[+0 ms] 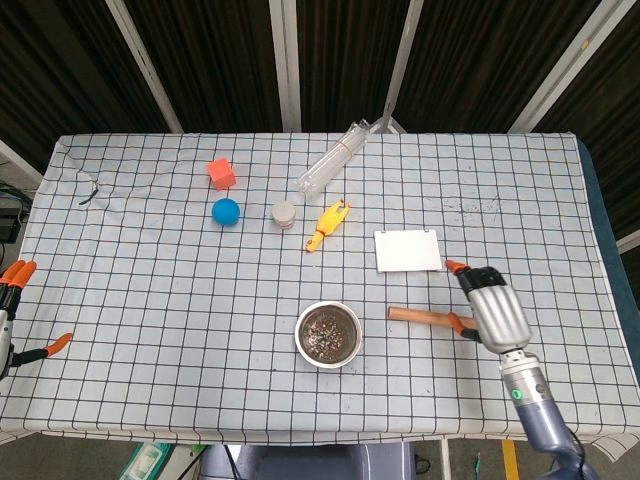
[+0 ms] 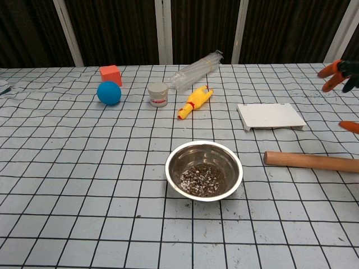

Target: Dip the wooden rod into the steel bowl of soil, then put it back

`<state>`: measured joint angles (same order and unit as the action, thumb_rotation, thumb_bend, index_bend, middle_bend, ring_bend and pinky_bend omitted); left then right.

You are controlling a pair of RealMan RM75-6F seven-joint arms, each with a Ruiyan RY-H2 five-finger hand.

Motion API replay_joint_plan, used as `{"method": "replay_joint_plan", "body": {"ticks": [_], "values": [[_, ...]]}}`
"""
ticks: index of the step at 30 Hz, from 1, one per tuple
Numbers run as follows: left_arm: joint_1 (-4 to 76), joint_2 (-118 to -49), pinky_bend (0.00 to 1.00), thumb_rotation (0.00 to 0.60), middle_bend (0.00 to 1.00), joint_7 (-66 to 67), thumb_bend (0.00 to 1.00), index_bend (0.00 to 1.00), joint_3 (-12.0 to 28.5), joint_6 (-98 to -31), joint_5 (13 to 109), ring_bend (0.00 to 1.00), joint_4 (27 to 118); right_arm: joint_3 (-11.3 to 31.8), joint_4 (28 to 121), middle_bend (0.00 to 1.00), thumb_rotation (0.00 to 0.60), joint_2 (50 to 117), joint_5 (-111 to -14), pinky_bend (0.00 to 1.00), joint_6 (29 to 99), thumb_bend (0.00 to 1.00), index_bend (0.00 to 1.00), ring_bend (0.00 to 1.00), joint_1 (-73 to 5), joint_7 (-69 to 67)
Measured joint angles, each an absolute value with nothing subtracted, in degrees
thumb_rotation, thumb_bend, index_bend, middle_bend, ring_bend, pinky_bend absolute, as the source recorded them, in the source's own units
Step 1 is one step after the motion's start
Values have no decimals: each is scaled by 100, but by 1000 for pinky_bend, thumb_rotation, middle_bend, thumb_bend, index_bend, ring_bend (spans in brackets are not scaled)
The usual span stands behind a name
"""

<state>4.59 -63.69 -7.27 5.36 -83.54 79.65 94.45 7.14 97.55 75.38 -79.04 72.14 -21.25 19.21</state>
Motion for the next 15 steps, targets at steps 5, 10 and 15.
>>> {"method": "replay_joint_plan", "body": {"ticks": [5, 10, 15], "values": [[471, -6314, 0, 600, 0, -827, 50, 0, 520, -8271, 7966, 0, 9452, 734, 9415, 337, 600, 8087, -7673, 328, 6844, 363, 256, 347, -2408, 2338], [492, -6267, 0, 600, 0, -896, 50, 0, 505, -8193, 7961, 0, 9490, 758, 9050, 347, 600, 8494, -7397, 331, 6641, 363, 272, 361, -2546, 2417], [522, -6250, 0, 600, 0, -901, 50, 0, 505, -8122, 7935, 0, 9519, 750, 8849, 347, 600, 8745, -7312, 331, 6549, 363, 272, 361, -2623, 2424]]}}
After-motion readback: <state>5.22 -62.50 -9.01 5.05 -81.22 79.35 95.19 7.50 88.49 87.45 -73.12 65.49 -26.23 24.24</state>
